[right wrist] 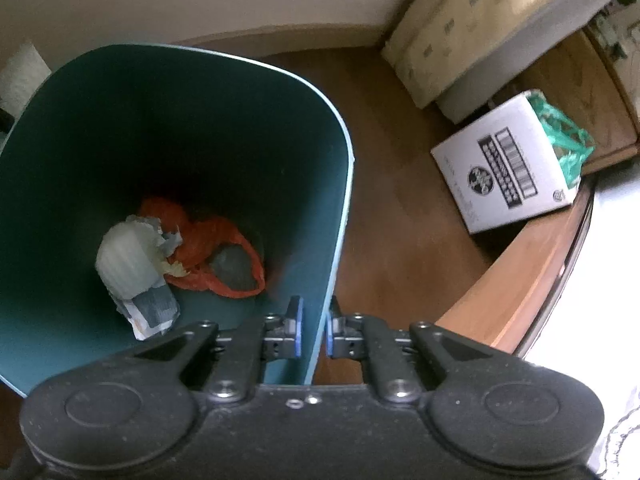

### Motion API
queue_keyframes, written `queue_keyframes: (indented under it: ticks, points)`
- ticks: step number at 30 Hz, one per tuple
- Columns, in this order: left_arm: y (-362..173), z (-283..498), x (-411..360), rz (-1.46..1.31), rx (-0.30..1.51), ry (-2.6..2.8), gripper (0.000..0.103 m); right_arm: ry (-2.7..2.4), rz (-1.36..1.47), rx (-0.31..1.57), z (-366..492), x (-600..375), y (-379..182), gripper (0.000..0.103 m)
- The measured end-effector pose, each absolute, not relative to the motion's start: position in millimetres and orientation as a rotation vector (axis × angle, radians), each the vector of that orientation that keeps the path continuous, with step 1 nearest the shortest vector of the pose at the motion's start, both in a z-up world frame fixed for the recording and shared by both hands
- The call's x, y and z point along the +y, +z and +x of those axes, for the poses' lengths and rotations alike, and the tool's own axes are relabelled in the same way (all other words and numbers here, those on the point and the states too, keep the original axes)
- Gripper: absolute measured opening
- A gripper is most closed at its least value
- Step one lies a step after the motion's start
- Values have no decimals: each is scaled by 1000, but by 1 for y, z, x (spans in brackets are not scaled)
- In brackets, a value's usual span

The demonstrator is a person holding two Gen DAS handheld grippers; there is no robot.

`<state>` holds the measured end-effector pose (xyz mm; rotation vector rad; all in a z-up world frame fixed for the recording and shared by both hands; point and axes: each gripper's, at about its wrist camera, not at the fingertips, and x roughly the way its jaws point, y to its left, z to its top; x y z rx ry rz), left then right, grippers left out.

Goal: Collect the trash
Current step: 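Carry the bubble-wrap sheet over the wastebasket and open the left tool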

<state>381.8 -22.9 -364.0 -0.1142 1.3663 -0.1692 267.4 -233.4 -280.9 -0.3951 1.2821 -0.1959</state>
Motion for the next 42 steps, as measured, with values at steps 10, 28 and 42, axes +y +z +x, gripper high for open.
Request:
queue_keyframes:
  ticks: [10,28,42]
  points:
    - [-263,327,-17,-172,1275,-235,7,-139,-416,1235,272,-203,-264,4]
    - [-270,285,-83,-82,1383,-408,7,-148,-405,1219,269,-184,-261,5]
    - [-254,272,-66,-85,1355,-419,56,-192,-381,1228,269,-181,-262,5]
